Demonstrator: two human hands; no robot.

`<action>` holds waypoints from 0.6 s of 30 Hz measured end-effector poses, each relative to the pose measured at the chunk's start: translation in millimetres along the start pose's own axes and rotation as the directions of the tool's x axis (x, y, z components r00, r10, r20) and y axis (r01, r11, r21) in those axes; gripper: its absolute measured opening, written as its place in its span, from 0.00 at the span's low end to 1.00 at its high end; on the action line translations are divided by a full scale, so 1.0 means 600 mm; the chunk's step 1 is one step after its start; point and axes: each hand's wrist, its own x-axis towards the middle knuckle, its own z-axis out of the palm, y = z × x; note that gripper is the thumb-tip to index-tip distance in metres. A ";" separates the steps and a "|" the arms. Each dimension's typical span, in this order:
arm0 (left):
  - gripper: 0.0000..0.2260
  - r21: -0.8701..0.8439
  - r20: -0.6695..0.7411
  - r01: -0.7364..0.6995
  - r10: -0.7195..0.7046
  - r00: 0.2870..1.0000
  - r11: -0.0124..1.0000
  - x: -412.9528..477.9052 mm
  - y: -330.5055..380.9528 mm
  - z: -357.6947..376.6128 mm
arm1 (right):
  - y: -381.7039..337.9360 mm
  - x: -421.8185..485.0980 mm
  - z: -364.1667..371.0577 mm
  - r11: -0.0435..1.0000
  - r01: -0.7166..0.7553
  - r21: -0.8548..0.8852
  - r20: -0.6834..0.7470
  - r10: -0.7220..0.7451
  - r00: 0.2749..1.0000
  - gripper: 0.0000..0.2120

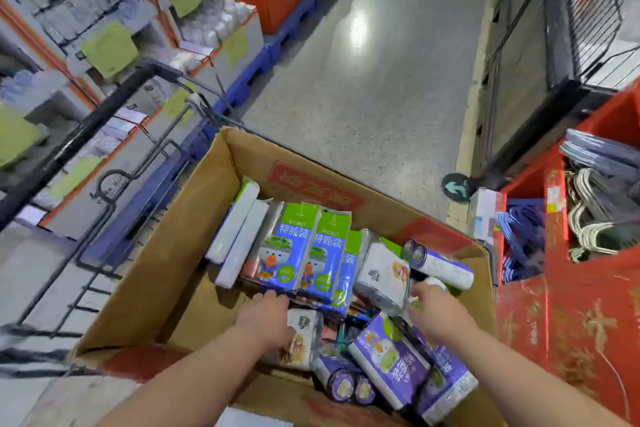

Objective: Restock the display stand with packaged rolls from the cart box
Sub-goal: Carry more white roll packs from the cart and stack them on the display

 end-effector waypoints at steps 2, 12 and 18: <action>0.23 -0.026 0.069 0.011 -0.009 0.998 1.000 0.025 -0.008 0.004 | -0.006 0.020 0.002 0.995 -0.065 0.074 0.011 0.064 0.998 0.08; 0.36 -0.230 0.269 0.095 -0.030 0.963 0.969 0.086 -0.012 0.039 | -0.024 0.084 0.042 0.883 -0.276 0.379 0.092 0.261 0.961 0.19; 0.38 -0.293 0.325 0.129 -0.028 0.945 0.947 0.094 -0.025 0.057 | -0.030 0.099 0.043 0.711 -0.377 0.593 0.146 0.365 0.919 0.17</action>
